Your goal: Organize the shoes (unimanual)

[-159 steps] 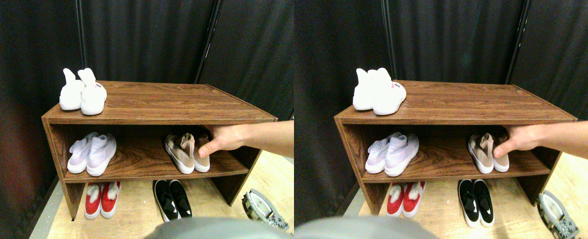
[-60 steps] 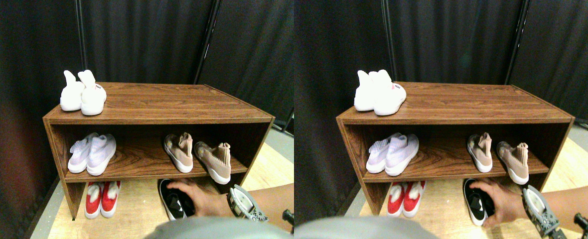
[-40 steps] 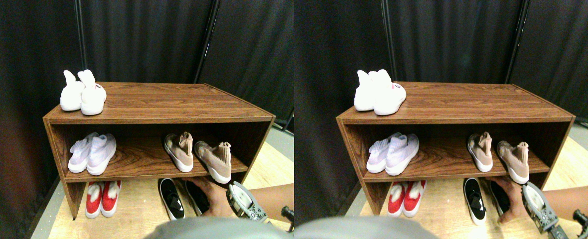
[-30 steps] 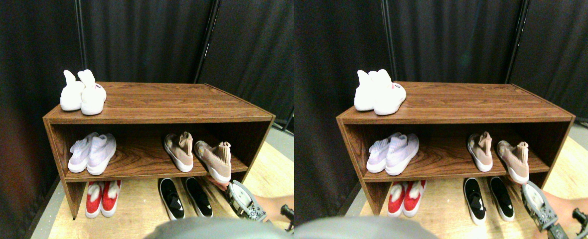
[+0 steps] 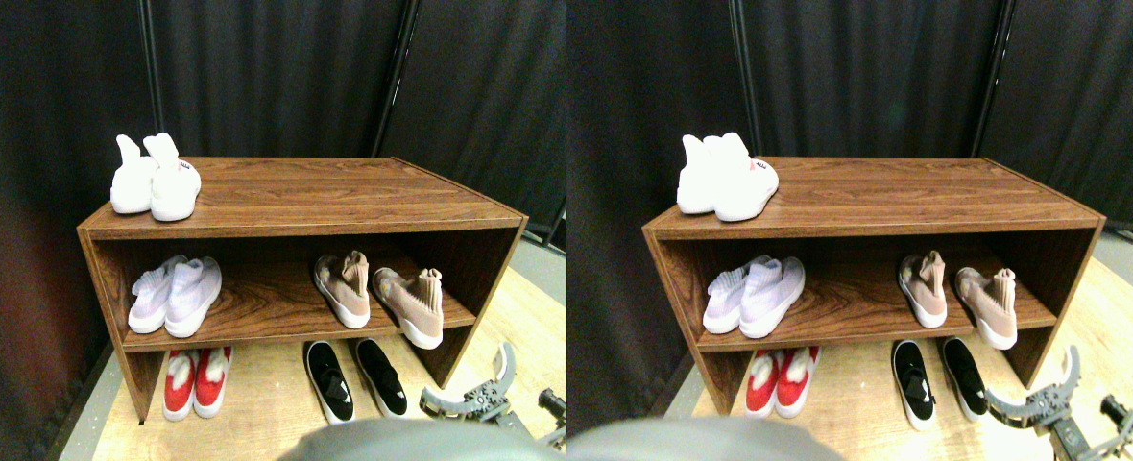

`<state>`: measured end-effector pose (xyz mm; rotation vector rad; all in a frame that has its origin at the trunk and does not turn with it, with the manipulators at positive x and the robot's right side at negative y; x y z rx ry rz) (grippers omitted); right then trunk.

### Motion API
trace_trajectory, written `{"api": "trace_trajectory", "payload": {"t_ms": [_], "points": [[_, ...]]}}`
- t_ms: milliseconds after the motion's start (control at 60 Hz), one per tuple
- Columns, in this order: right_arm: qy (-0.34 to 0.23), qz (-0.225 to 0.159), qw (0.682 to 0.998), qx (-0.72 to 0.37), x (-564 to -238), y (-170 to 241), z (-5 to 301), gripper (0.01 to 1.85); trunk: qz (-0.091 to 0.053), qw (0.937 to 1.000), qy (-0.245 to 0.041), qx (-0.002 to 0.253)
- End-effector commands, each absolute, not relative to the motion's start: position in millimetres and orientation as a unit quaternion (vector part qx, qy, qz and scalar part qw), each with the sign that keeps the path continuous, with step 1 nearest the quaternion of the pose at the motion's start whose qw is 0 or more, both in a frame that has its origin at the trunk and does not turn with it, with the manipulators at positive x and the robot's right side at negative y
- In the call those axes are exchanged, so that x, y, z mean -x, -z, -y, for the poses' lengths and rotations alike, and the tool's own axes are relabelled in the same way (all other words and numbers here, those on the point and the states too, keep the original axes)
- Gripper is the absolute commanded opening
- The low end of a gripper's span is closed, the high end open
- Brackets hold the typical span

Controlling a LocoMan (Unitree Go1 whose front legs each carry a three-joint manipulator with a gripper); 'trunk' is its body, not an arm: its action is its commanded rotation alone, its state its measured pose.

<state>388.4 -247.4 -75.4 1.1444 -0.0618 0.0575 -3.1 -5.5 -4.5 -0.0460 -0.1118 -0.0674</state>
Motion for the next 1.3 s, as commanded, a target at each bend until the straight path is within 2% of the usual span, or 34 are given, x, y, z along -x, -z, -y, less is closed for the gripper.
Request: {"api": "trace_trajectory", "payload": {"t_ms": [17, 167, 283, 383, 550, 633, 783, 1033, 1167, 1300], "points": [[-0.031, 0.046, 0.834, -0.548, -395.5, 71.5, 247.6, 1.64, 0.049, 0.9977, 0.034, 0.031], [-0.021, 0.046, 0.824, -0.564, -407.2, 73.6, 250.3, 1.67, 0.048, 0.9978, 0.034, 0.03], [-0.01, 0.044, 0.805, -0.592, -418.8, 75.4, 251.2, 1.67, 0.05, 0.9977, 0.035, 0.031], [-0.006, 0.038, 0.807, -0.59, -429.7, 79.1, 252.7, 1.62, 0.05, 0.9977, 0.035, 0.03], [0.01, 0.03, 0.784, -0.621, -447.0, 86.8, 256.2, 1.5, 0.05, 0.9978, 0.032, 0.03], [0.011, 0.028, 0.783, -0.622, -454.5, 88.9, 258.4, 1.44, 0.049, 0.9979, 0.031, 0.03], [0.015, 0.024, 0.777, -0.629, -465.5, 93.3, 261.4, 1.46, 0.048, 0.998, 0.029, 0.03], [0.027, 0.014, 0.77, -0.637, -479.9, 104.2, 264.4, 1.38, 0.048, 0.9981, 0.026, 0.031], [0.028, 0.009, 0.773, -0.634, -482.7, 105.3, 264.4, 1.44, 0.048, 0.998, 0.025, 0.031], [0.042, 0.009, 0.761, -0.647, -487.3, 109.9, 265.7, 1.49, 0.047, 0.9981, 0.025, 0.031]]}}
